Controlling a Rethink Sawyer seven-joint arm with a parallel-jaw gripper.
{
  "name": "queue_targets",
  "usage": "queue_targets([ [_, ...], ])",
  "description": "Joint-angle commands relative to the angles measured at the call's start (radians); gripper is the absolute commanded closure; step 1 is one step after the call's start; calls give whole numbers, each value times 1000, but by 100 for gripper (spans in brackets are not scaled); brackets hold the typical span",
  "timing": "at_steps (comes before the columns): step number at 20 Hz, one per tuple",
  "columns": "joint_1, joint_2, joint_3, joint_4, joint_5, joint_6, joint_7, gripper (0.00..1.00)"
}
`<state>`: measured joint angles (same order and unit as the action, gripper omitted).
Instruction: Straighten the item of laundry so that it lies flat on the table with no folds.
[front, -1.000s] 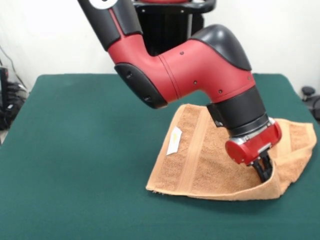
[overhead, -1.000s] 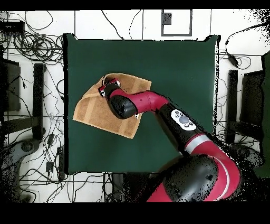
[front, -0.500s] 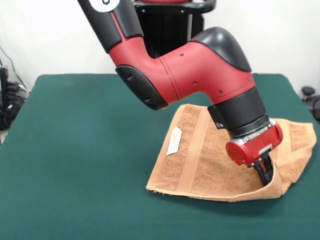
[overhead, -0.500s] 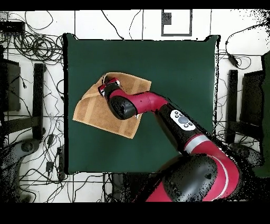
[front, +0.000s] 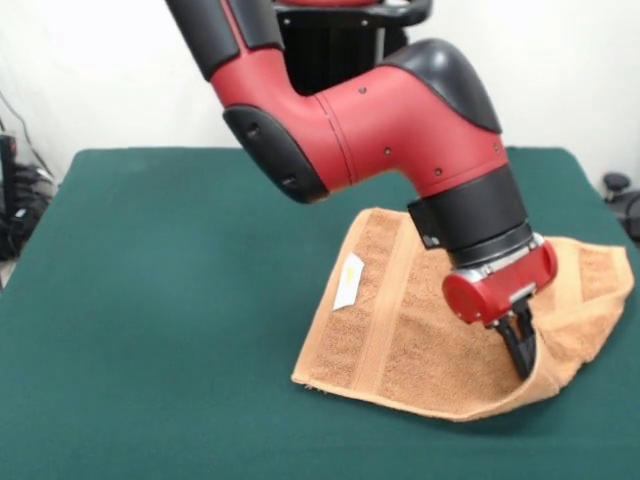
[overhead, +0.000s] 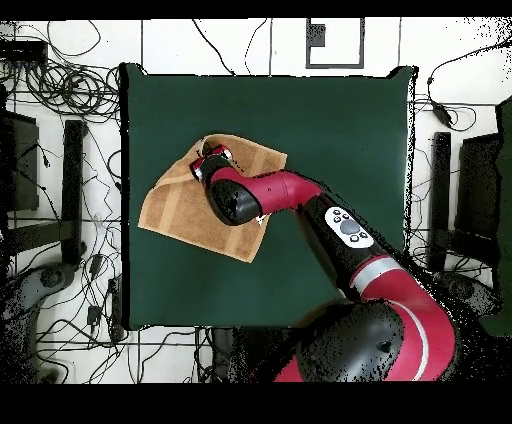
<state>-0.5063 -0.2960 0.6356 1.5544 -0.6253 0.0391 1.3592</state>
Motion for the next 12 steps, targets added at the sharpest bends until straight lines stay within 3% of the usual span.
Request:
queue_targets([
  [1, 31, -31, -72, 2, 35, 200, 68, 100],
  [6, -12, -16, 7, 17, 57, 178, 84, 100],
  [12, -30, 5, 31, 15, 57, 184, 61, 100],
])
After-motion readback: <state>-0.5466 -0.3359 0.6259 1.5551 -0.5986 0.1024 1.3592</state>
